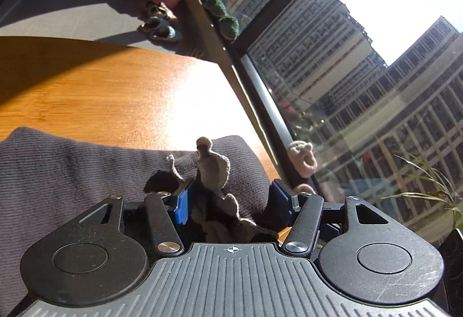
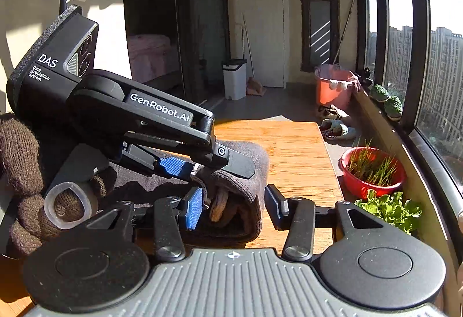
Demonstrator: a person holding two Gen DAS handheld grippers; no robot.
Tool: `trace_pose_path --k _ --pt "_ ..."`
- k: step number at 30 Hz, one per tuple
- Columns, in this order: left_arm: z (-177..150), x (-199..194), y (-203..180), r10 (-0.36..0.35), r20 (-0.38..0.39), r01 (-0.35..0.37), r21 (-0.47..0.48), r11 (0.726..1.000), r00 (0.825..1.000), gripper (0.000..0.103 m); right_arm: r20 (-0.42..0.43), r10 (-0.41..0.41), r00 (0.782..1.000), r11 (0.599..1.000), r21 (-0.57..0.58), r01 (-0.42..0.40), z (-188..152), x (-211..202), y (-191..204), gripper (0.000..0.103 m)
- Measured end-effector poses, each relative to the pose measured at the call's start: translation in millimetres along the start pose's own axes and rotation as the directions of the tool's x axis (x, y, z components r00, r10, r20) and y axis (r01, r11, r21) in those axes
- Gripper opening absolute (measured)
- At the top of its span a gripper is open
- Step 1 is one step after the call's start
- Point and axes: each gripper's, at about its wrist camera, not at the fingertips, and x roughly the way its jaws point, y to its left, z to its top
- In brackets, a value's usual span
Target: Fold clothes
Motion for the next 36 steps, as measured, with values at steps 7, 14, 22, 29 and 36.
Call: trace_pose_path --k 7,14,22,29,36 --pt "0 -19 20 -0.007 0.031 0.01 -0.087 0.996 1.0 0.061 -0.027 0.065 0.998 0.921 0.387 -0.049 -10 19 -35 0.058" --pt "9 -74 7 0.037 0.153 -0.038 0.002 0.999 0.988 0.06 -0.01 -0.152 0.988 0.962 -0.232 0.146 -10 17 52 0.03" --pt "0 -55 9 0.121 0.091 -0.122 0.004 0.993 0.988 0.04 0.026 -0.204 0.979 0.811 -0.556 0.183 -27 15 109 0.031" --pt "-2 -54 32 0.116 0.081 -0.113 -0.047 0.992 0.99 0.045 -0.035 0.086 0.996 0.996 0.016 -0.085 -2 -6 44 0.052" --pt "-3 -55 42 0.1 0.083 -0.092 -0.089 0.992 0.992 0.048 -0.037 0.122 0.992 0.902 0.422 -0.095 -14 27 -7 0.064"
